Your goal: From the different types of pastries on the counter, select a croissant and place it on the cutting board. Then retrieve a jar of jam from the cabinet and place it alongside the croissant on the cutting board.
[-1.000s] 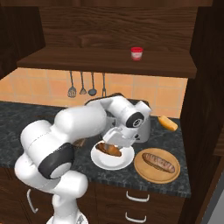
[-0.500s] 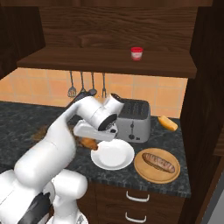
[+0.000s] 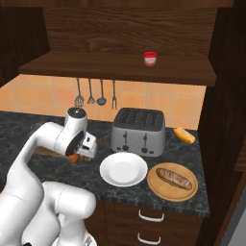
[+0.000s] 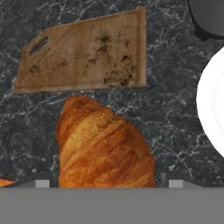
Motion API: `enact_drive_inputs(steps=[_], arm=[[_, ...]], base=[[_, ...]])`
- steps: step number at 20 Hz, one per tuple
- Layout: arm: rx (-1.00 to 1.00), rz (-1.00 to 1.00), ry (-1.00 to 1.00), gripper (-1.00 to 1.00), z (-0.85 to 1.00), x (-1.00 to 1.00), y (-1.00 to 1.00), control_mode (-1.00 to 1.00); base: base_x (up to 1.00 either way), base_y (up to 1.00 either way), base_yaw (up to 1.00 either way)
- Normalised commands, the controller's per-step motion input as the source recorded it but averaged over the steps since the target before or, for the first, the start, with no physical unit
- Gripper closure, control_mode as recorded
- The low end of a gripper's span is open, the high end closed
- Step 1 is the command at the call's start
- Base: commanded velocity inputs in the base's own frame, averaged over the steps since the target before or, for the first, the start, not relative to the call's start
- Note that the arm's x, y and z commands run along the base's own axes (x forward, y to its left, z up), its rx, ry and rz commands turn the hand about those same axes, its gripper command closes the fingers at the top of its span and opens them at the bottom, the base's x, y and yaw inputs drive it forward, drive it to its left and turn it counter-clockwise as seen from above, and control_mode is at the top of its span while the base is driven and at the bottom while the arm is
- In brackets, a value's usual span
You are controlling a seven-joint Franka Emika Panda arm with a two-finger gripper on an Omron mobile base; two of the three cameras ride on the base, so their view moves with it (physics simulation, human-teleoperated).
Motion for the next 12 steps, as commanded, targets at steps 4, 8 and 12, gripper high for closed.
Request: enact_drive_inputs(steps=[4, 8, 12], arm=[[-0.1, -0.33, 0.0, 1.0, 0.21, 0.66, 0.54, -1.0], [-0.04, -0.29, 0.18, 1.0, 0.35, 0.61, 0.36, -1.0], [-0.01, -0.17, 0.13, 1.0, 0.25, 0.51, 0.03, -1.0]], base=[[0.0, 0.0, 0.0], [0.0, 0.0, 0.0], [0.0, 0.0, 0.0]])
